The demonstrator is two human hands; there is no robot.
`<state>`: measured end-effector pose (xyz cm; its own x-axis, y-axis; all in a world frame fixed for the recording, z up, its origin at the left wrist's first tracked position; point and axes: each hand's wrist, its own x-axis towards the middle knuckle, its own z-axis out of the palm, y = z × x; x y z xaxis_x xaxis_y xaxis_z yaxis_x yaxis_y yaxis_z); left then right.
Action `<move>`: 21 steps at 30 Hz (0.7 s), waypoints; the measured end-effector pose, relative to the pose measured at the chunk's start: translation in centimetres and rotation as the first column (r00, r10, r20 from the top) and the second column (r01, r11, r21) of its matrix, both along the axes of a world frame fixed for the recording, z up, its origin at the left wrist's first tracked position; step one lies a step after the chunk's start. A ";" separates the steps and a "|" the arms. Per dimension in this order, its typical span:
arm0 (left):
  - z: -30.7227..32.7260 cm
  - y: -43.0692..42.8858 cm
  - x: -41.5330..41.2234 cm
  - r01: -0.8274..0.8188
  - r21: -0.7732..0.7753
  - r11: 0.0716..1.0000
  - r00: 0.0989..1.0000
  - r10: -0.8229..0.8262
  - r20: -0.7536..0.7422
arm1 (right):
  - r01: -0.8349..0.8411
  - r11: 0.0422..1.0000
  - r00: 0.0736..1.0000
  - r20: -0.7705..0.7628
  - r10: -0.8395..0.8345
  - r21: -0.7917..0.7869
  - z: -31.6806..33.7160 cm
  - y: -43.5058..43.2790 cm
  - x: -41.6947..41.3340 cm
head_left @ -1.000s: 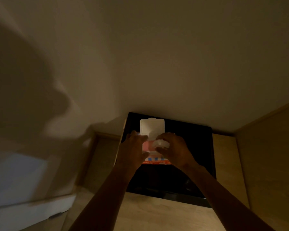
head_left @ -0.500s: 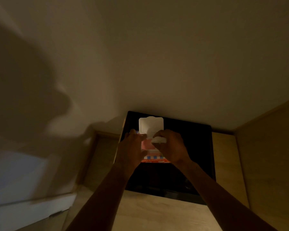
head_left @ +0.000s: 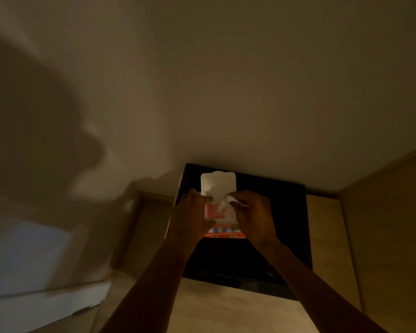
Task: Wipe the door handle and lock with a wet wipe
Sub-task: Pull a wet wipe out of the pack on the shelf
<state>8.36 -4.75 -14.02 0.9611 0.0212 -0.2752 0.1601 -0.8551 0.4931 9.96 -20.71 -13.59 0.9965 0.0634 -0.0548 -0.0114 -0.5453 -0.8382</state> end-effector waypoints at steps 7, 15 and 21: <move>-0.1 0.0 0.2 -0.015 -0.017 1.000 1.000 0.015 -0.015 | 0.048 0.998 0.989 0.141 -0.052 0.030 1.3 -0.2 0.5; 0.1 0.0 -0.1 0.002 -0.021 1.000 1.000 -0.002 -0.025 | 0.201 0.961 0.976 0.050 -0.214 0.191 3.0 0.7 1.5; 0.1 0.1 -0.5 0.011 -0.040 0.999 1.000 -0.011 0.006 | 0.279 0.880 0.958 -0.046 -0.283 0.384 5.2 1.4 1.6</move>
